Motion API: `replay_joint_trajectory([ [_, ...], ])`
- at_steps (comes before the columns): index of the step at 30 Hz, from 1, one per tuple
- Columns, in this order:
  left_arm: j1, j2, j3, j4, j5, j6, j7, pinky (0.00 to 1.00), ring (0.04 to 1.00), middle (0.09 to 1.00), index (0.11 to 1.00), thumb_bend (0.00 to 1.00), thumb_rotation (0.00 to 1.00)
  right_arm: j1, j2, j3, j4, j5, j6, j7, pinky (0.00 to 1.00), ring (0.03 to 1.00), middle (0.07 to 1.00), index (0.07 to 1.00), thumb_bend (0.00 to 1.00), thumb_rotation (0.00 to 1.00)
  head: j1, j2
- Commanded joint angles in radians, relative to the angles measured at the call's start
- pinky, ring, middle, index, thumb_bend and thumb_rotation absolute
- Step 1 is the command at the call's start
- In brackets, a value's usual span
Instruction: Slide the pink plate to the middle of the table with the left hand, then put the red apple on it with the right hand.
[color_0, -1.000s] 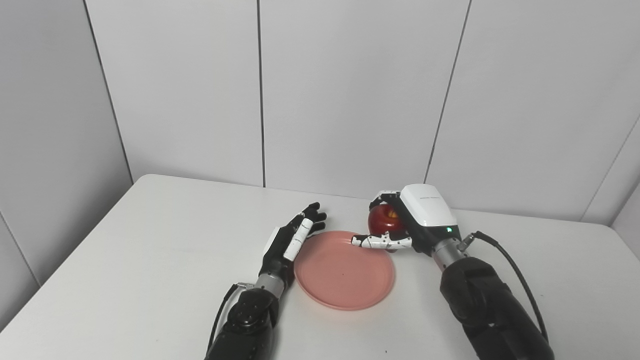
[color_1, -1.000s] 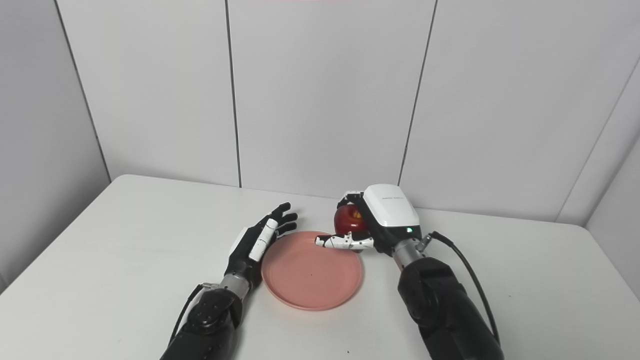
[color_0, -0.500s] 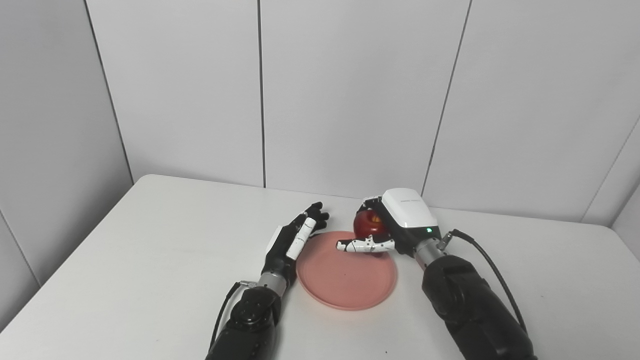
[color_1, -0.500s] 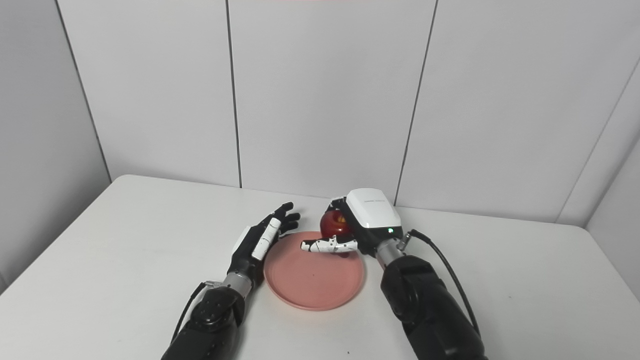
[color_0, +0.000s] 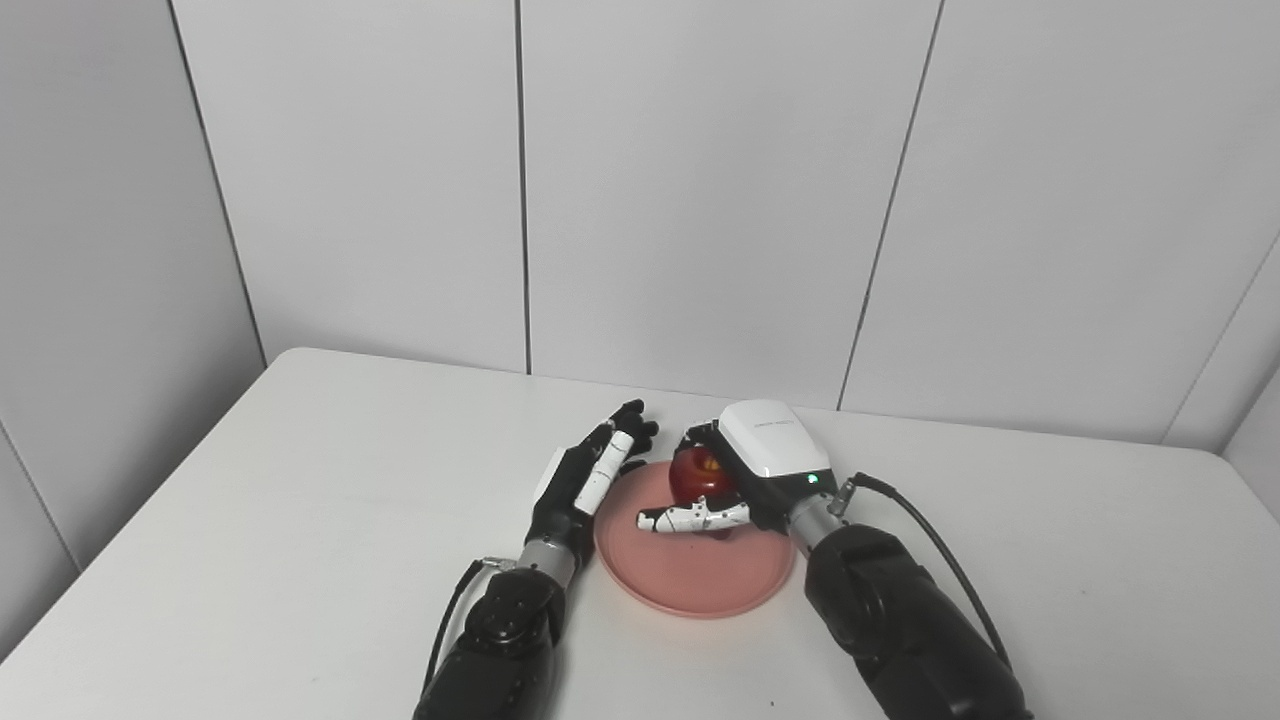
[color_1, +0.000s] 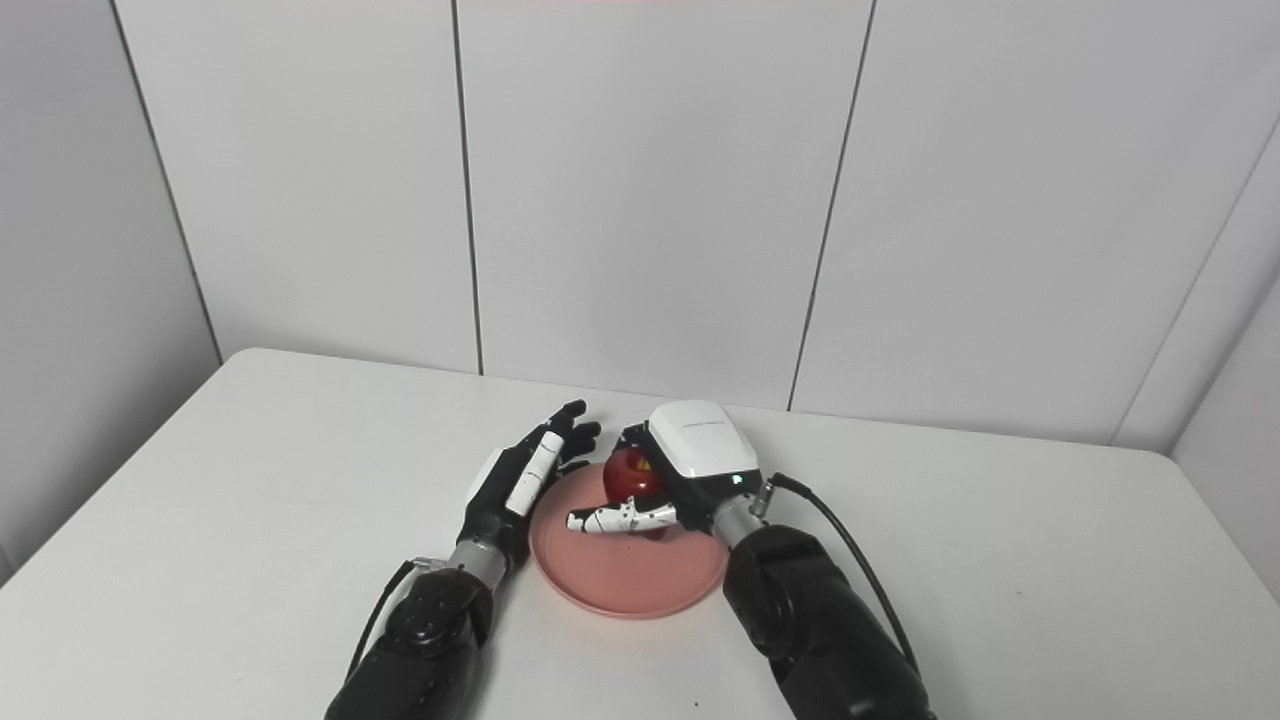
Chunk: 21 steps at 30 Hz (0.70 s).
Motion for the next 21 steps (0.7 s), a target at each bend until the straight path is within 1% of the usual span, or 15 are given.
replay_joint_trajectory([
  [1, 0.054, -0.010, -0.007, 0.068, 0.015, -0.012, 0.011, 0.83, 0.872, 0.825, 0.849, 0.99, 0.86, -0.058, 0.012, 0.002, -0.007, -0.001, 0.005, -0.033, 0.27, 0.355, 0.427, 0.577, 0.67, 0.81, -0.001, -0.001],
  [7, 0.054, -0.012, -0.009, 0.067, 0.026, -0.021, 0.017, 0.82, 0.853, 0.815, 0.850, 0.93, 0.88, -0.050, 0.022, 0.013, -0.012, 0.004, 0.010, -0.022, 0.25, 0.320, 0.384, 0.537, 0.67, 0.81, -0.001, 0.000],
  [10, 0.058, -0.014, -0.007, 0.059, 0.021, -0.018, 0.015, 0.83, 0.860, 0.830, 0.858, 0.92, 0.88, -0.045, 0.019, 0.020, -0.014, -0.003, 0.006, -0.027, 0.26, 0.336, 0.399, 0.554, 0.68, 0.84, 0.006, 0.004],
  [12, 0.060, -0.016, -0.005, 0.057, 0.017, -0.016, 0.012, 0.85, 0.877, 0.841, 0.875, 0.93, 0.88, -0.042, 0.017, 0.026, -0.013, -0.008, 0.002, -0.032, 0.26, 0.336, 0.406, 0.556, 0.68, 0.85, 0.009, 0.006],
  [16, 0.058, -0.017, -0.002, 0.068, 0.017, -0.016, 0.016, 0.85, 0.881, 0.843, 0.885, 0.94, 0.87, -0.039, 0.015, 0.035, -0.005, -0.015, 0.002, -0.038, 0.25, 0.327, 0.404, 0.552, 0.69, 0.86, 0.009, 0.006],
  [21, 0.061, -0.017, 0.000, 0.066, 0.018, -0.013, 0.019, 0.86, 0.885, 0.839, 0.905, 0.96, 0.87, -0.032, 0.010, 0.050, -0.005, -0.028, -0.004, -0.052, 0.20, 0.267, 0.344, 0.536, 0.69, 0.83, 0.006, 0.007],
])
